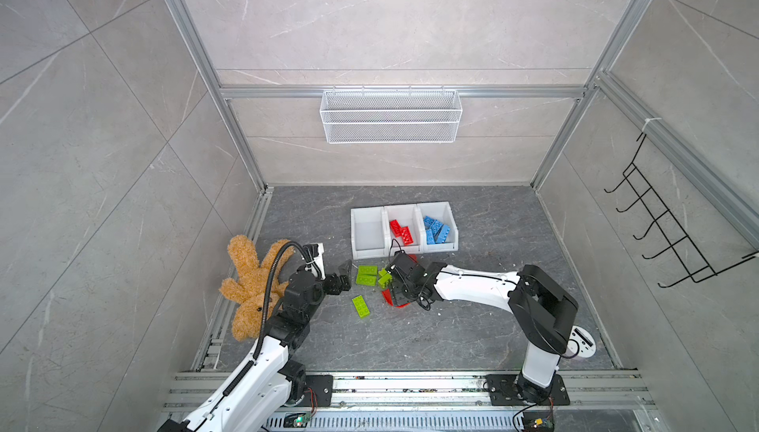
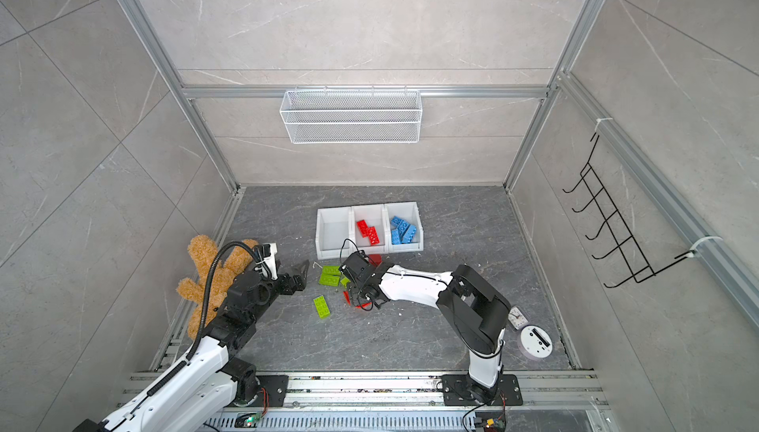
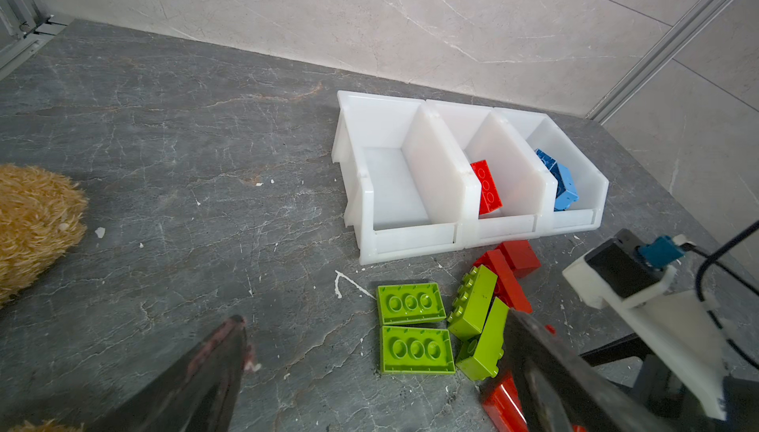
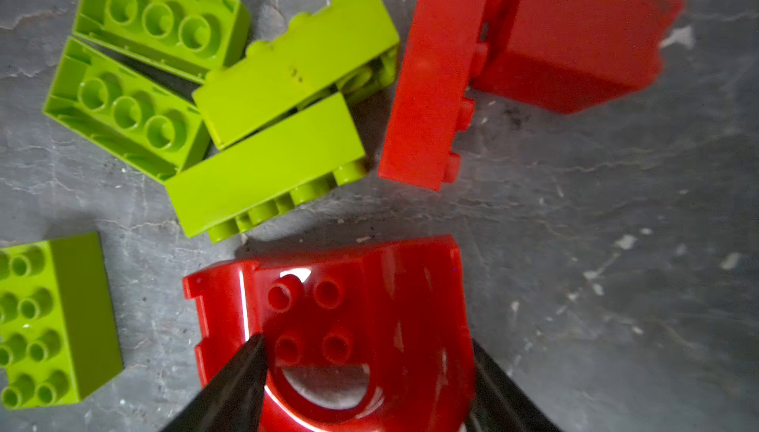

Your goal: Sort the legos into containers by color

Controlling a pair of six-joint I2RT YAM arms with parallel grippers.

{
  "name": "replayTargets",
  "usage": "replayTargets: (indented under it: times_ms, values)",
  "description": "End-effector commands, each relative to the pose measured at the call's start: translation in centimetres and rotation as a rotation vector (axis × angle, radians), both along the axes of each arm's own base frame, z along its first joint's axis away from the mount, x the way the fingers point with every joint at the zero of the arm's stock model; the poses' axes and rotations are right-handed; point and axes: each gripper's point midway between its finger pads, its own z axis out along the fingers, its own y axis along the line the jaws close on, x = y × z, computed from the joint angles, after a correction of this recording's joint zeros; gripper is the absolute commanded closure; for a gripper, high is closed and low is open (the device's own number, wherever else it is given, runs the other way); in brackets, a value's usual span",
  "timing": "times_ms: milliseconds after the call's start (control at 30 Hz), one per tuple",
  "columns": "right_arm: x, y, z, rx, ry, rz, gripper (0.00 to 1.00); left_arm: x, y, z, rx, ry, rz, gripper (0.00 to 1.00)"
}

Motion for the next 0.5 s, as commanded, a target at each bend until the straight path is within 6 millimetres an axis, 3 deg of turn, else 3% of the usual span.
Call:
replayTargets:
  times_ms: [0,133,233,467]
  values:
    - [0.7,-1.2,3.5,-0.013,-0.077,0.005,0.28,0.4,0.0,1.6,-0.013,-0.043,0.004,0.00]
    - [2.7,-1.8,6.1,0.035,-0.112,-0.007,0.29,0.4,-0.1,1.6,-0.015,-0.042,0.003,0.00]
    - [5.2,-2.1,7.5,0.047,-0.149,-0.009,0.29,0.5,-0.1,1.6,-0.015,-0.042,0.002,0.00]
    - [11.9,-2.2,8.6,0.043,-0.216,-0.041,0.29,0.4,0.1,1.7,-0.008,-0.044,0.010,0.00]
